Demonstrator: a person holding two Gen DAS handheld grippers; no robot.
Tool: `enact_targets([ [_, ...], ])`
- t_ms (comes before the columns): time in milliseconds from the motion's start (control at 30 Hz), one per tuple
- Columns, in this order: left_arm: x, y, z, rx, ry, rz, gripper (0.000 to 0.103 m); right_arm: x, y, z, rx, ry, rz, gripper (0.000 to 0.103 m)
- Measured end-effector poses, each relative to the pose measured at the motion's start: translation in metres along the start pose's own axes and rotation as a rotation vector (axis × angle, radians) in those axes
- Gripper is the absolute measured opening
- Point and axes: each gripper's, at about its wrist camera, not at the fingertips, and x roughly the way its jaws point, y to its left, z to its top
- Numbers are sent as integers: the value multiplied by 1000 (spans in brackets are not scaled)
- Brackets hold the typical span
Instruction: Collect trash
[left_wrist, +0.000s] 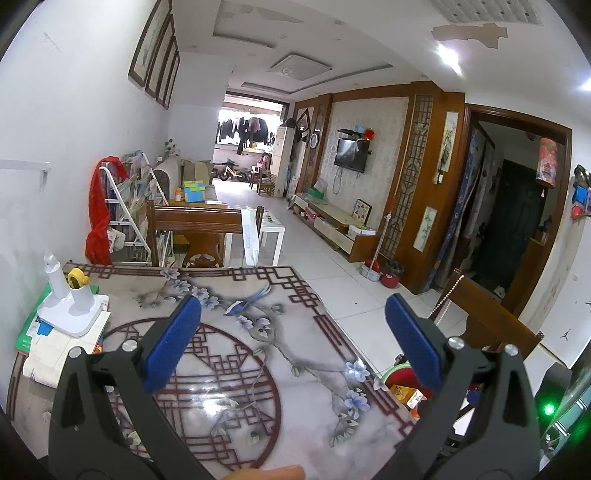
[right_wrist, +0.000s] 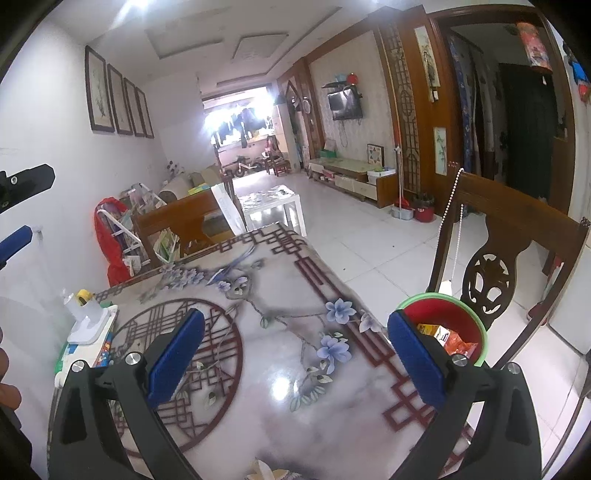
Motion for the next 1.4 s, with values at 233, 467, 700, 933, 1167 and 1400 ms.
enact_targets([
  [233,0,1,0,0,0,0,98,0,1,-2,-6,11,6,96],
  [467,0,0,-1,1,1,1,98,0,0,-2,-3,13,5,96],
  [700,-4,4,-3,2,14,2,98,-2,-3,-8,5,29,3,96],
  [933,-3,2,-4,8,31,6,98,1,-7,-10,21,49,1,96],
  [1167,7,10,-11,-18,91,24,98,12,-6,-16,10,81,-9,96],
  [1400,21,44,-49,-62,184,129,98,88,-2,-53,-110,219,-56,96],
])
